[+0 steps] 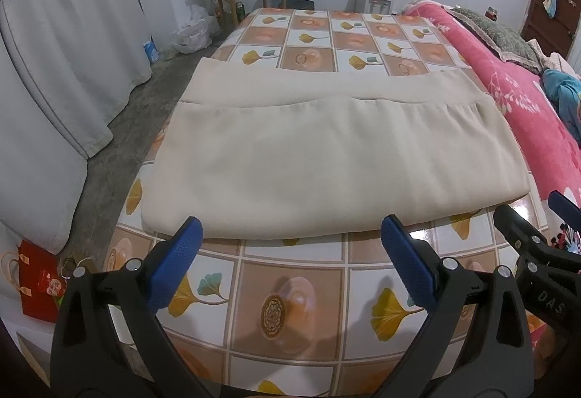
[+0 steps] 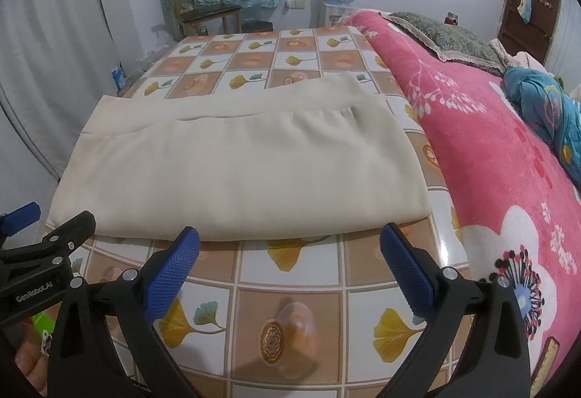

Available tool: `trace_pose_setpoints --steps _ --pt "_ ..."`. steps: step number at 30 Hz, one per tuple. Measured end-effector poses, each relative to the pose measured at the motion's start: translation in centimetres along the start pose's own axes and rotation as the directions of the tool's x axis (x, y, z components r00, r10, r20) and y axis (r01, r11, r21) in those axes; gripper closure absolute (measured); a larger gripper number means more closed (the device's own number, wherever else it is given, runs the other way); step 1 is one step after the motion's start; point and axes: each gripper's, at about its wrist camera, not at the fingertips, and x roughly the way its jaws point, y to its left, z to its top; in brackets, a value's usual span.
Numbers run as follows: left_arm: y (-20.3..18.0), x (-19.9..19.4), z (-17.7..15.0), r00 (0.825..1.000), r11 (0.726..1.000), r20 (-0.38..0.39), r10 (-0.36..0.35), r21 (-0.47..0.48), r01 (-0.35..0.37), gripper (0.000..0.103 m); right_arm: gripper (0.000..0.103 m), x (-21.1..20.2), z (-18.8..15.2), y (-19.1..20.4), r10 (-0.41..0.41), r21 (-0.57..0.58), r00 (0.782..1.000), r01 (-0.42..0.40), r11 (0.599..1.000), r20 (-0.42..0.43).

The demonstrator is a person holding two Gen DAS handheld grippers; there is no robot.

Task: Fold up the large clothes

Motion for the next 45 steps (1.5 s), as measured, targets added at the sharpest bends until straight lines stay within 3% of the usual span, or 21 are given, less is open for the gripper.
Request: trace_pose_setpoints --steps 45 --pt "-0.1 -0.1 0.12 1.0 1.0 0.0 -0.004 -0.005 0.004 0.008 0.006 0.14 0.22 -0.25 -0.013 -0.006 1.0 0.013 1.0 -0.007"
